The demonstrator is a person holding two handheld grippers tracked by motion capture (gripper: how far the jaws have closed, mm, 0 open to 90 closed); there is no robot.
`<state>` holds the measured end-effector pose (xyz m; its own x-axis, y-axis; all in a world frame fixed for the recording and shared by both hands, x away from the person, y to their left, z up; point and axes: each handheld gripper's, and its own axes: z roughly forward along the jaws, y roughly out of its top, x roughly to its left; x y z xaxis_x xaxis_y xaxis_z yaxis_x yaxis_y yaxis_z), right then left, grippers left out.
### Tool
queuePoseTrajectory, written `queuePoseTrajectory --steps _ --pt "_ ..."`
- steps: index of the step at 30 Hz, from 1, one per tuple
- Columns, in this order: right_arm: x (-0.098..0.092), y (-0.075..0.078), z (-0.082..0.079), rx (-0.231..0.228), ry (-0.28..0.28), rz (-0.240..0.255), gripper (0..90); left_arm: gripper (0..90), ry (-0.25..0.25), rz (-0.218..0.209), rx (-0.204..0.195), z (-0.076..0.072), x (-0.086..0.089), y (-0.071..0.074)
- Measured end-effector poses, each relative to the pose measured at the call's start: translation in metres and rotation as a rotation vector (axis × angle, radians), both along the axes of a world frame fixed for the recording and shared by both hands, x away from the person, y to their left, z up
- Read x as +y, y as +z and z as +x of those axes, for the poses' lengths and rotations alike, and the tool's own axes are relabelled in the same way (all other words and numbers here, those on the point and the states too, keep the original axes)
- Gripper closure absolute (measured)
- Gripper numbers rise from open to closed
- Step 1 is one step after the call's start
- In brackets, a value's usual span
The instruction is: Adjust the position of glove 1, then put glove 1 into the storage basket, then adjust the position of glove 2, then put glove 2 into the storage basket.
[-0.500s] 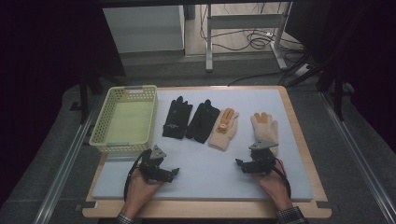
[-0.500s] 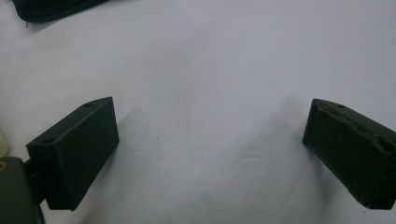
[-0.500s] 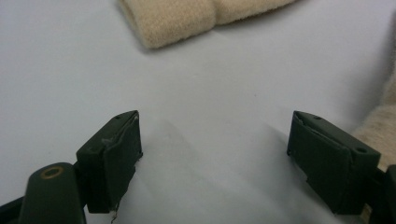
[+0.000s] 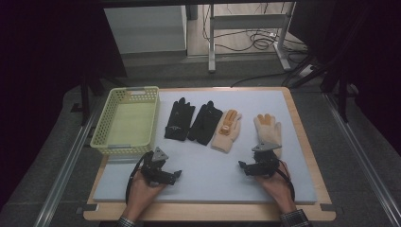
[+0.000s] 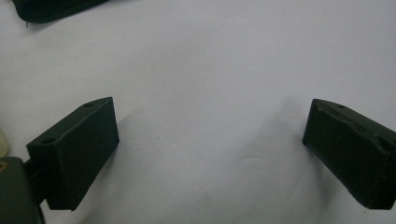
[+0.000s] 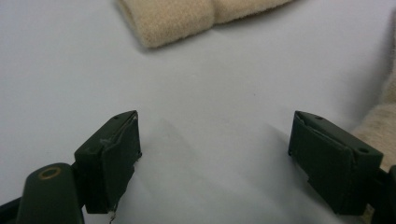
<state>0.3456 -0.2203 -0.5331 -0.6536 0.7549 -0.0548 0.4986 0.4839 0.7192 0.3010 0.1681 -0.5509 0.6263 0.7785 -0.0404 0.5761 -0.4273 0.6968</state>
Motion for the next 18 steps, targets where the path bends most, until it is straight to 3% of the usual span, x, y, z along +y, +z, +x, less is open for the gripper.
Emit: queuePoseTrajectory --steps 13,18 --pt "0.0026 0.0035 -0.0018 0.009 0.004 -0.001 18.9 3.5 0.001 -0.004 0.001 0.0 0.0 -0.0001" --pt "0.0081 0.0082 0.0003 0.022 0.018 0.021 19.4 3.5 0.001 -0.003 0.0 -0.0001 0.0 -0.0001"
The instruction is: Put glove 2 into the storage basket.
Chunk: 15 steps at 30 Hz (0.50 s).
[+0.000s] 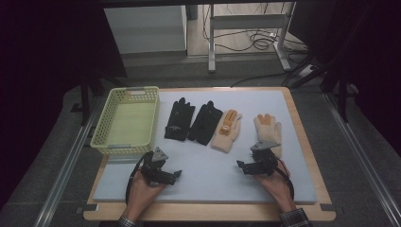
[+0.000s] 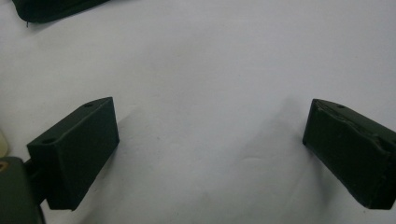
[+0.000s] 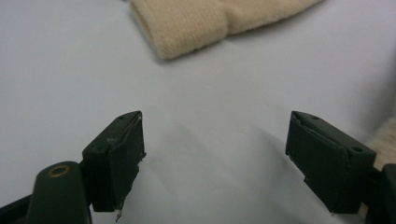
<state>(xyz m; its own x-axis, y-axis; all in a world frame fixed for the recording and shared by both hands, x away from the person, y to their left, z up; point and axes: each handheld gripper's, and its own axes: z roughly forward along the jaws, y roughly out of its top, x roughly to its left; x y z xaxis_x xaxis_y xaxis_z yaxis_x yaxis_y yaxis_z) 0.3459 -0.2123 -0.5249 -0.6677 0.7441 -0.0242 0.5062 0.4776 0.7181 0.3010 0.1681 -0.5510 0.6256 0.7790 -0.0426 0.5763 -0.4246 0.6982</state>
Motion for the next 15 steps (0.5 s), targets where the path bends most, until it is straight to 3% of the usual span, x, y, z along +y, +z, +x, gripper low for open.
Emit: queuePoseTrajectory --steps 15 --pt "0.033 0.02 0.026 0.028 0.039 0.042 20.9 3.5 0.001 -0.001 0.0 0.0 0.0 0.0"
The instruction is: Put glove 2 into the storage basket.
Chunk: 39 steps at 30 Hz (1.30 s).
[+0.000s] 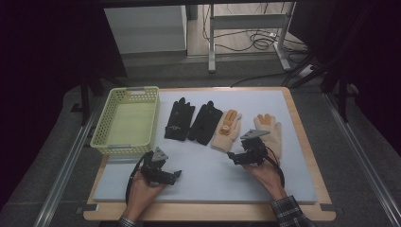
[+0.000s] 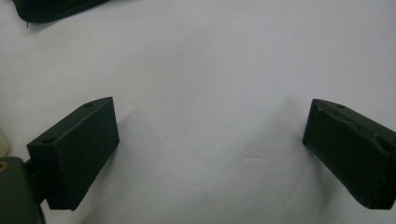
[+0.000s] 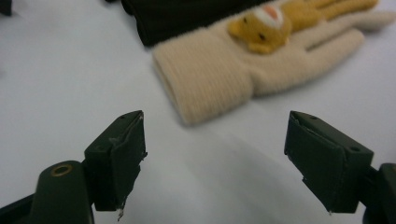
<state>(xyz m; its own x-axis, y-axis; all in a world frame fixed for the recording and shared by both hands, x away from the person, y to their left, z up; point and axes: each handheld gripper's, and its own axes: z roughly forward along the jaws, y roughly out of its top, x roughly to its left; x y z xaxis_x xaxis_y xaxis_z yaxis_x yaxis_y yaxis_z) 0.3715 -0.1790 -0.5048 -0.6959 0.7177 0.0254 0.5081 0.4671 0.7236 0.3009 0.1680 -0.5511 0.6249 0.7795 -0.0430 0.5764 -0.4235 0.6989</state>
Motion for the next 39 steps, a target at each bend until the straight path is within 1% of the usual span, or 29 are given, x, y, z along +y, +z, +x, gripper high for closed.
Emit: queuePoseTrajectory --steps 6,10,12,13,14,18,21,24,27,29,33,34,35,36,37,39 --pt "0.016 0.007 0.016 -0.001 0.018 0.031 24.6 3.5 0.0 0.0 0.0 0.0 0.0 0.0" --pt "0.03 0.009 0.028 -0.019 0.015 0.016 29.1 3.5 0.0 0.0 0.0 0.0 0.0 0.0" --pt "0.036 0.01 0.035 -0.019 0.018 0.015 31.7 3.5 0.0 0.0 0.0 0.0 0.0 0.0" --pt "0.036 0.01 0.035 -0.019 0.018 0.015 31.7 3.5 0.0 0.0 0.0 0.0 0.0 0.0" --pt "0.043 0.01 0.043 -0.018 0.025 0.014 35.0 3.5 0.0 0.0 0.0 0.0 0.0 0.0" --pt "0.054 0.01 0.057 -0.012 0.036 0.014 39.7 3.5 0.0 0.0 0.0 0.0 0.0 0.0" --pt "0.065 0.01 0.066 -0.016 0.045 -0.005 40.4 3.5 -0.001 0.003 0.0 0.0 0.0 0.0" --pt "0.074 0.008 0.077 -0.02 0.044 -0.022 39.3 3.5 0.0 0.0 0.0 0.0 0.0 0.0" --pt "0.082 0.007 0.088 -0.025 0.035 -0.028 32.1 3.5 -0.001 0.001 0.0 0.0 0.0 0.0" --pt "0.088 0.006 0.096 -0.014 0.028 -0.025 28.3 3.5 0.001 0.0 0.0 0.0 0.0 0.0" --pt "0.099 0.002 0.107 -0.007 0.023 -0.031 23.9 3.5 0.0 0.0 0.001 0.0 0.0 0.0" --pt "0.099 0.002 0.107 -0.007 0.023 -0.031 23.9 3.5 0.0 0.0 0.001 0.0 0.0 0.0" --pt "0.106 -0.003 0.113 0.002 0.017 -0.045 22.3 3.5 0.0 -0.001 0.001 0.0 0.0 0.0" --pt "0.106 -0.003 0.113 0.002 0.017 -0.045 22.3 3.5 0.0 -0.001 0.001 0.0 0.0 0.0" --pt "0.111 -0.008 0.118 0.005 0.013 -0.076 21.4 3.5 0.0 -0.001 0.001 0.0 0.0 0.0" --pt "0.115 -0.014 0.123 0.002 0.01 -0.119 21.3 3.5 -0.001 0.0 0.0 0.0 0.0 0.0"
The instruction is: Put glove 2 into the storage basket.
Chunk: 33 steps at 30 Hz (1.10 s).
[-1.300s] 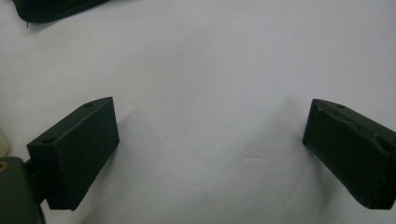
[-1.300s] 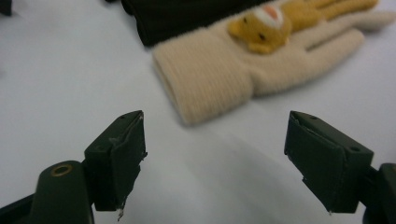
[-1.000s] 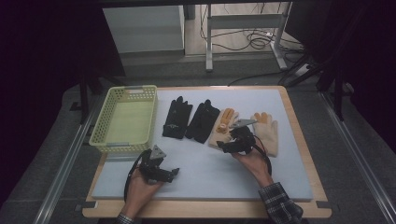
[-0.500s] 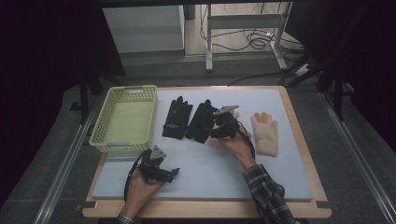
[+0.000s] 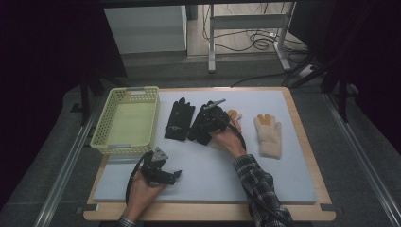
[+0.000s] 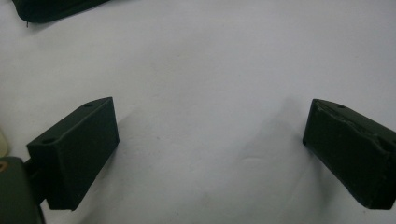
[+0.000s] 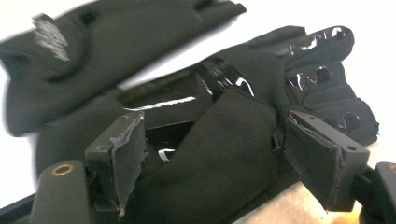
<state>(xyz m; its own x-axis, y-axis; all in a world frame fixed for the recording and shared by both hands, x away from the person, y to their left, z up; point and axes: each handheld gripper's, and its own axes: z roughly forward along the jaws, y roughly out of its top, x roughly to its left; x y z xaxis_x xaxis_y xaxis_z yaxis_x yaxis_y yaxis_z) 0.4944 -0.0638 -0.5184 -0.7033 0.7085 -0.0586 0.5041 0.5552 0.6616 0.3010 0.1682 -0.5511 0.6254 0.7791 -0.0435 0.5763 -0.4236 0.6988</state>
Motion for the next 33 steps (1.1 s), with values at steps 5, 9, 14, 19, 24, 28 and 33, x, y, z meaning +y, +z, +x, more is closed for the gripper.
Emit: queuePoseTrajectory --steps 5,9,14,19,24,28,33 --pt "-0.002 -0.005 0.01 0.08 0.003 0.018 31.1 3.5 0.0 0.0 0.0 0.0 0.0 0.0" --pt "-0.006 -0.003 0.008 0.052 -0.027 0.003 61.7 3.5 0.0 0.001 0.0 0.0 0.0 0.0" --pt "-0.006 -0.001 0.007 0.048 -0.01 -0.009 78.4 3.5 0.0 0.0 0.001 0.0 0.0 0.0" --pt "-0.006 0.009 0.0 0.023 0.012 -0.01 78.9 3.5 0.0 -0.001 0.002 0.0 0.0 0.0" --pt "-0.014 0.029 -0.02 0.004 0.045 0.05 78.8 3.5 -0.001 0.003 0.001 0.0 0.0 0.0" --pt "-0.019 0.045 -0.046 -0.001 0.093 0.093 78.5 3.5 -0.001 0.002 0.0 0.0 0.0 0.0" --pt "-0.022 0.054 -0.091 -0.019 0.153 0.095 78.1 3.5 0.002 0.001 -0.002 0.0 0.0 0.0"
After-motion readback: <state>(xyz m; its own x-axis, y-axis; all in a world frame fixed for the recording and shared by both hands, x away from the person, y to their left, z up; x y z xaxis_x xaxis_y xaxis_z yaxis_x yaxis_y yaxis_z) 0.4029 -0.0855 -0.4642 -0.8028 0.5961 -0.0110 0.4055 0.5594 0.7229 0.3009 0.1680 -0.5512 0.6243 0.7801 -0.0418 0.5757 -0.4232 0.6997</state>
